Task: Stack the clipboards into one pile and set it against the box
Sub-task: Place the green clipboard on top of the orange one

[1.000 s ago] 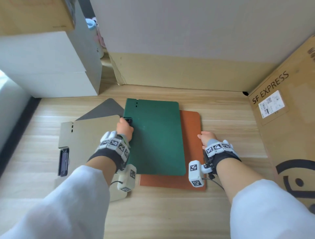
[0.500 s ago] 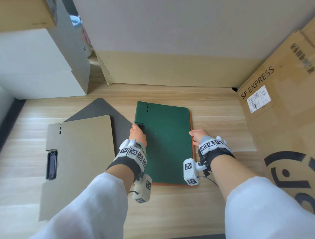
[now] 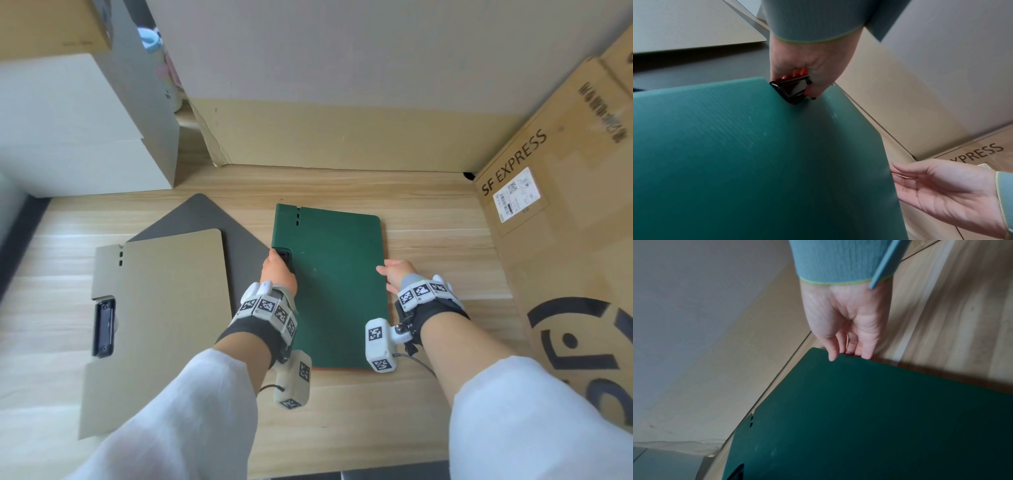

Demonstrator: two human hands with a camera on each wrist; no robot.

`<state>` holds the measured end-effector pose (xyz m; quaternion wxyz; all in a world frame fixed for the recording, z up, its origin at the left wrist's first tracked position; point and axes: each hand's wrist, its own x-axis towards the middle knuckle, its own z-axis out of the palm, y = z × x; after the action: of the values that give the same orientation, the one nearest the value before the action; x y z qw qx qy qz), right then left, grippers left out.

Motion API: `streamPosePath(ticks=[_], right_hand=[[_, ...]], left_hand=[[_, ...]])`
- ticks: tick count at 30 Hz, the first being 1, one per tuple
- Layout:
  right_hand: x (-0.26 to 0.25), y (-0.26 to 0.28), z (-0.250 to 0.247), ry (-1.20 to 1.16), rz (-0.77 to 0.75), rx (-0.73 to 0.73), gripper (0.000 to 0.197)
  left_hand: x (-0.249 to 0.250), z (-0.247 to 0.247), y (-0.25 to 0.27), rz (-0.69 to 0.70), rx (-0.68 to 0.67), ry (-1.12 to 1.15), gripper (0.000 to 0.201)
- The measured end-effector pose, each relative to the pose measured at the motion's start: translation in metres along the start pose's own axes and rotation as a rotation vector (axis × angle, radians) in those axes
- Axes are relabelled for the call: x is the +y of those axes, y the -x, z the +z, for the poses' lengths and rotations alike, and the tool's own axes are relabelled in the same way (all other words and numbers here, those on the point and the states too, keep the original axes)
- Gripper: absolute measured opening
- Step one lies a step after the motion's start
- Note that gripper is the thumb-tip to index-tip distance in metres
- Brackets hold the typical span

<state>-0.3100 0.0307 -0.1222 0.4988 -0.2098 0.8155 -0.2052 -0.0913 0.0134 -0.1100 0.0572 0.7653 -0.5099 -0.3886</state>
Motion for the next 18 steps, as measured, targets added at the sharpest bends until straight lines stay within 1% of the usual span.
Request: streamPosePath(ticks=[5,10,12,13,14,15,16,18], right_hand=[[-0.001,0.005,0.002,0.001,-0.011,0.006,0.051],[-0.004,0.012,0.005,0.085,-0.032,0.010,0.056],[-0.004,0.012,0.006,0.113,-0.030,0.019,0.057],[-0.004,0.012,0.007,0.120,-0.029,0.024,0.057],[-0.003,0.012,0.008,0.126,-0.028,0.032,0.057],[-0.003,0.012,0.008,0.135,-0.028,0.039,0.056],[-0.004,0.012,0.009,0.141,-0.029,0.047,0.055],[-0.004,0.012,0.010,0.149,-0.029,0.064,0.055]], left_hand=[[-0.007,-0.001,-0.001,0.017,-0.008,0.009,0.053],[-0.007,-0.001,0.005,0.037,-0.023,-0.003,0.058],[-0.009,0.000,0.006,0.065,-0.018,-0.017,0.055],[-0.011,-0.001,0.006,0.094,0.019,-0.037,0.051],[-0.017,-0.005,0.003,0.123,0.084,-0.080,0.048],[-0.024,-0.011,0.001,0.124,0.158,-0.141,0.049],[-0.032,-0.019,-0.003,0.076,0.208,-0.204,0.055],[-0.053,-0.035,-0.009,-0.119,0.212,-0.271,0.072]])
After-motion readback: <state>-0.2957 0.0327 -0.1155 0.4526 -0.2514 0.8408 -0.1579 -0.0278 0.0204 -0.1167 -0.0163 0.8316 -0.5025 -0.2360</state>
